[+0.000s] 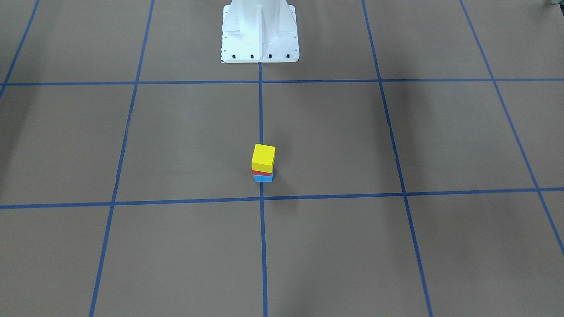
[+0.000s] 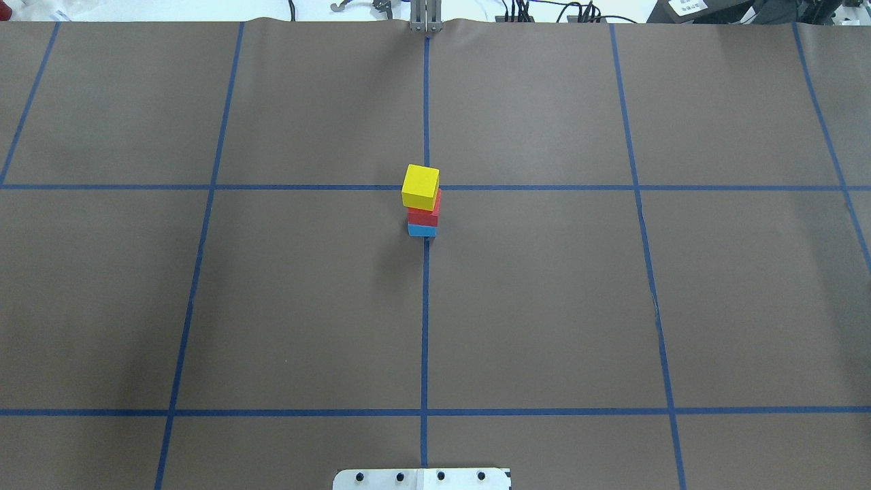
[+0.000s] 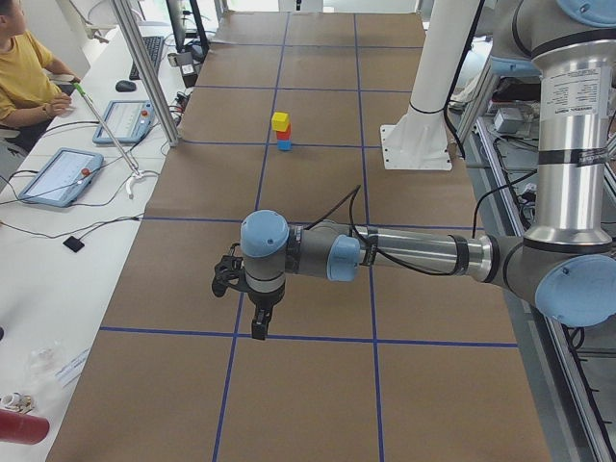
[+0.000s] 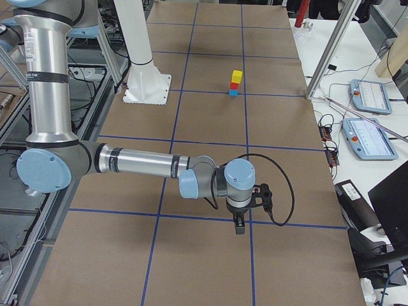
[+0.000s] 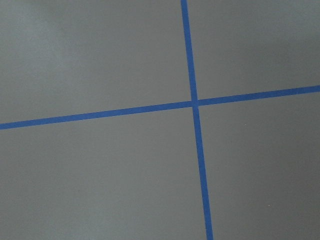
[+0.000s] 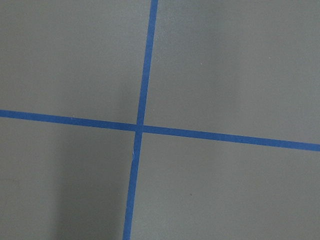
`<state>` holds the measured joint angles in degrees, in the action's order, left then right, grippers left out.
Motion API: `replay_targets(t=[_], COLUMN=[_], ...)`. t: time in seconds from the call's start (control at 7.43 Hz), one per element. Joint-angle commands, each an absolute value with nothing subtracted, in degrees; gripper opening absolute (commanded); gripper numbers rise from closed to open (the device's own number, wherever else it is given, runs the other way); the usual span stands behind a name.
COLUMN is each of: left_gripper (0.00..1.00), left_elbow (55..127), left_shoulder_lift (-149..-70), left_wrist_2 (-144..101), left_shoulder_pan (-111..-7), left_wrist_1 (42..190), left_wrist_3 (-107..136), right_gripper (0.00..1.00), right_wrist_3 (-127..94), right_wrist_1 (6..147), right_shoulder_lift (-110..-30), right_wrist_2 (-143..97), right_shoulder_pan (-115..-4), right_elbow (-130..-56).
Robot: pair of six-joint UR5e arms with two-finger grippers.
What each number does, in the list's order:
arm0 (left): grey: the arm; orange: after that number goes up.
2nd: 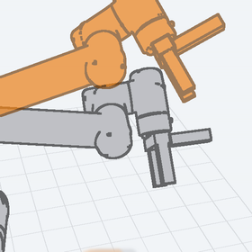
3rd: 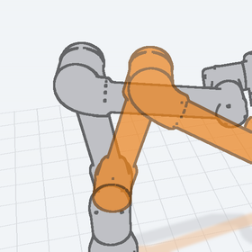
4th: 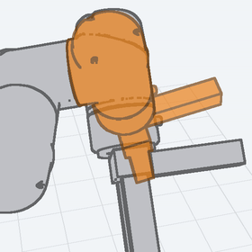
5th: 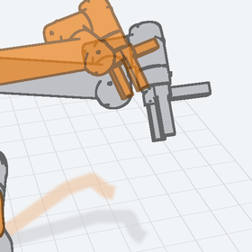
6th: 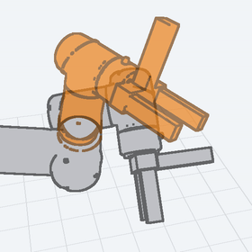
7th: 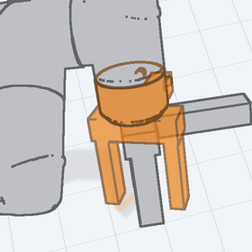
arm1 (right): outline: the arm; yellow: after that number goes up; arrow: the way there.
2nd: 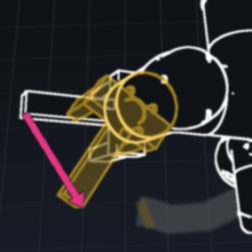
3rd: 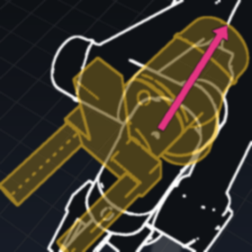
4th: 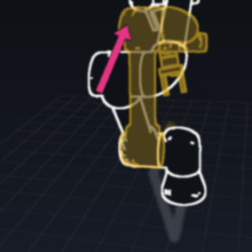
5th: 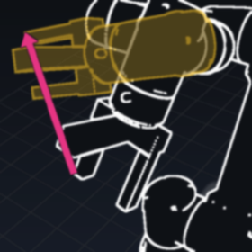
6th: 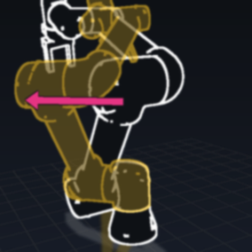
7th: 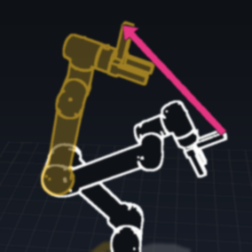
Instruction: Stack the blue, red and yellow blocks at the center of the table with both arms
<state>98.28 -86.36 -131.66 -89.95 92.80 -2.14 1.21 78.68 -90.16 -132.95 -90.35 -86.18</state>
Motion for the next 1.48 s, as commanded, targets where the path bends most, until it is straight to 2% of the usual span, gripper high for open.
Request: replay_targets(t=[0.0,0.54,1.35], left_gripper=[1.0,1.0,1.0], left_elbow=[98.4,98.0,97.9], left_shoulder_lift=[-86.3,-86.2,-85.7], left_wrist_2=[-132.1,-131.7,-131.7], left_shoulder_pan=[-89.9,-89.9,-89.9], left_wrist_1=[92.9,92.8,92.7], left_wrist_3=[-2.3,-2.1,-2.1], right_gripper=[1.0,1.0,1.0], right_wrist_3=[1.5,1.0,0.9], right_wrist_1=[76.8,75.8,81.5], right_shoulder_lift=[-91.6,-92.7,-93.4], right_wrist_2=[-132.7,-133.3,-134.7], right_shoulder_pan=[-90.4,-90.4,-90.5], right_elbow=[-86.7,-87.1,-91.4])
